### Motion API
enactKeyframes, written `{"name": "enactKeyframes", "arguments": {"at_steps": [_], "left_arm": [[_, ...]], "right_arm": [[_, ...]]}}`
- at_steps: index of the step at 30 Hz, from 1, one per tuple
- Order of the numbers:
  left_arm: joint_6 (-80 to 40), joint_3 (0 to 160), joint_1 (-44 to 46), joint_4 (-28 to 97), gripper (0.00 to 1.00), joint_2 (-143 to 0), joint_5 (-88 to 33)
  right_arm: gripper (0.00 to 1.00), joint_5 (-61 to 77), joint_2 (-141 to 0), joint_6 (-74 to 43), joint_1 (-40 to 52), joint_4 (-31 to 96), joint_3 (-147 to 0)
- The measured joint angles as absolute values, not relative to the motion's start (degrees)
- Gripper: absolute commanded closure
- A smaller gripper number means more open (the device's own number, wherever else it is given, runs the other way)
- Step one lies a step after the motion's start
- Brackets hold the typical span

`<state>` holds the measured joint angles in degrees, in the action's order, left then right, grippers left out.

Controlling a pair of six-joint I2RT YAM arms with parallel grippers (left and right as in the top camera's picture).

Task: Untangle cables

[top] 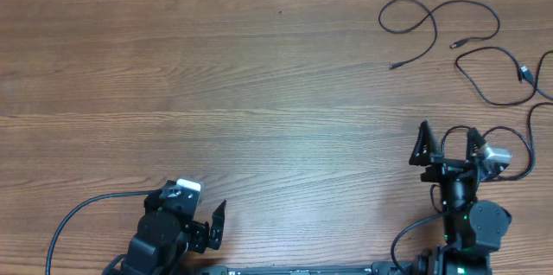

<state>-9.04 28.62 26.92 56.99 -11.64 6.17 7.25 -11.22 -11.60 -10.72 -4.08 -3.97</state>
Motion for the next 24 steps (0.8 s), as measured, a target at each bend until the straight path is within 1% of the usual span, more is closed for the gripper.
{"name": "enactKeyframes", "arguments": {"at_steps": [1,7,13,18,24], "left_arm": [[-9.04,28.62,26.92,57.04,0.01,-11.64,6.17],[-9.04,28.62,26.89,57.01,0.01,-11.64,6.17],[-9.06,28.62,26.92,57.01,0.00,-11.64,6.20],[-9.04,28.62,26.92,56.99,0.00,-11.64,6.17],[-9.04,28.62,26.92,57.01,0.00,-11.64,6.17]], "right_arm": [[0.00,7.27,-10.90,-11.70,-10.72,-6.04,-2.55],[0.00,4.95,-7.81,-11.79,-8.58,-5.78,-1.04],[0.00,-1.08,-3.20,-11.75,-2.13,4.36,-1.04],[0.00,-2.92,-2.52,-10.63,-1.93,4.60,-1.04],[0.00,-0.69,-2.52,-8.19,-1.93,5.19,-1.04]]}}
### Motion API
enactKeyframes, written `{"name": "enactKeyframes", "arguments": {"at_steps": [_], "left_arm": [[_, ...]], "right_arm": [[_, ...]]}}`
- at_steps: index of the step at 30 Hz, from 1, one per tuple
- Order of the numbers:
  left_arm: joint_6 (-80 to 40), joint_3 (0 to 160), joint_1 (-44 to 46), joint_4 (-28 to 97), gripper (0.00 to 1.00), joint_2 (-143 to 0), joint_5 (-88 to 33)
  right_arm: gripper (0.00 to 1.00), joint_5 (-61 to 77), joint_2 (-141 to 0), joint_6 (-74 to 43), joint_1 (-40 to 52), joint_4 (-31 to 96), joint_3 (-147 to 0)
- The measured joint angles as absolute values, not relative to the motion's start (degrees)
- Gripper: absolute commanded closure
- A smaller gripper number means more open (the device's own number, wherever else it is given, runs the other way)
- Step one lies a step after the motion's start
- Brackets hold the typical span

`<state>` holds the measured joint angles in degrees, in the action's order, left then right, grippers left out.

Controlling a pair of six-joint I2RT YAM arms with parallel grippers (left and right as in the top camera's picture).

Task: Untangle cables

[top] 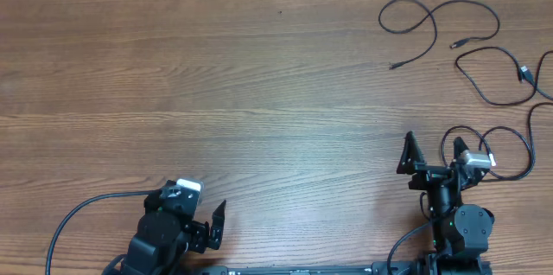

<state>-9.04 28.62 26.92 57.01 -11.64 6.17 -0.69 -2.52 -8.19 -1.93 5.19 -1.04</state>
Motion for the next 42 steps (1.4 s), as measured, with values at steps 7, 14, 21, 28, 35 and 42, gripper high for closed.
{"name": "enactKeyframes", "arguments": {"at_steps": [7,14,21,28,35,42], "left_arm": [[-9.04,28.62,26.92,56.99,0.00,-11.64,6.17],[-9.04,28.62,26.92,56.99,0.00,-11.64,6.20],[-9.04,28.62,26.92,56.99,0.00,-11.64,6.20],[-9.04,28.62,26.92,57.01,0.01,-11.64,6.17],[-9.04,28.62,26.92,56.99,0.01,-11.64,6.17],[-9.04,28.62,26.92,56.99,0.01,-11.64,6.20]], "right_arm": [[0.00,-0.21,-4.64,-7.49,-1.93,5.17,-1.04],[0.00,-0.21,-6.50,-7.44,-1.93,5.17,-1.04],[0.00,-0.23,-5.43,-7.44,-1.93,5.15,-1.04],[0.00,-0.23,-0.78,-7.44,-1.93,5.15,-1.04],[0.00,-0.25,-0.73,-7.42,-1.93,5.17,-1.04],[0.00,-0.23,-0.73,-7.44,-1.93,5.17,-1.04]]}}
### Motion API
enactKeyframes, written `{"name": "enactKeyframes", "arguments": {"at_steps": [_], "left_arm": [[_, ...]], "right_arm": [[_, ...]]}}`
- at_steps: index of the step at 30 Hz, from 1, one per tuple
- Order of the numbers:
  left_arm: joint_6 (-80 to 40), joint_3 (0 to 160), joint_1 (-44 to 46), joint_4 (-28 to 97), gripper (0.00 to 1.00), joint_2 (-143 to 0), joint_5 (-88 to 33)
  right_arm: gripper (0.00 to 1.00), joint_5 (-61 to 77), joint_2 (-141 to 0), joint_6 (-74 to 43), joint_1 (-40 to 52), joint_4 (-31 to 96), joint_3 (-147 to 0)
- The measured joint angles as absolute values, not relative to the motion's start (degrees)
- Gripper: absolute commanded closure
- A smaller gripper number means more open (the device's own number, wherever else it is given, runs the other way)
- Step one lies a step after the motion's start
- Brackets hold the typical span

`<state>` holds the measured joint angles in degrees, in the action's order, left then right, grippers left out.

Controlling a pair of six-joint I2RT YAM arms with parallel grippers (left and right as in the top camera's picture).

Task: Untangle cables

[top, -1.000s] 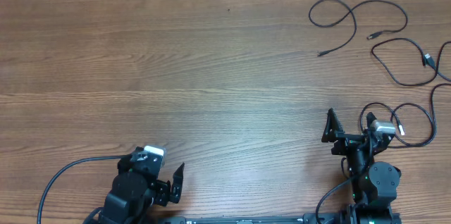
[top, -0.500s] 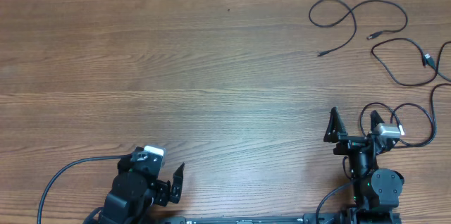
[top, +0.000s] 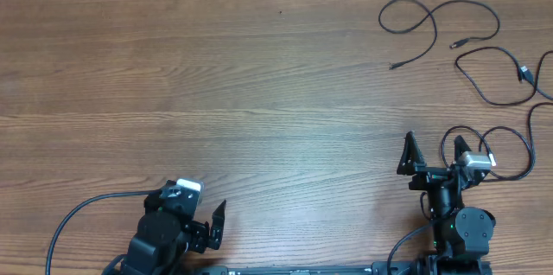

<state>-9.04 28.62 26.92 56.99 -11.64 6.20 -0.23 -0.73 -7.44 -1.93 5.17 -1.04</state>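
Observation:
Two thin black cables lie at the table's far right. One cable [top: 432,17] makes a loop with loose ends to either side. The other cable [top: 488,93] curves below it, with a plug [top: 524,72] at its end, and runs off the right edge. The two look apart from each other. My right gripper [top: 429,156] stands open near the front right, well short of both cables, with nothing between its fingers. My left gripper [top: 213,226] rests at the front left, far from the cables; it looks open and empty.
The wooden table [top: 259,93] fills the view. The right arm's own black wire [top: 510,150] loops beside its wrist. The left arm's wire [top: 78,214] trails to the front left edge.
At first my open right gripper pointed straight toward the cables from the front right. By 1.4 s ago it had shifted a little left and nearer the front edge, and it has stayed there. The left arm and both cables have not moved.

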Motion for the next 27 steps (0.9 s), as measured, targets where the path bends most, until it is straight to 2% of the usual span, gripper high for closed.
{"name": "enactKeyframes", "arguments": {"at_steps": [27], "left_arm": [[-9.04,28.62,26.92,56.99,0.00,-11.64,6.17]], "right_arm": [[0.00,-0.21,-0.73,-3.20,-1.93,5.15,-1.04]]}}
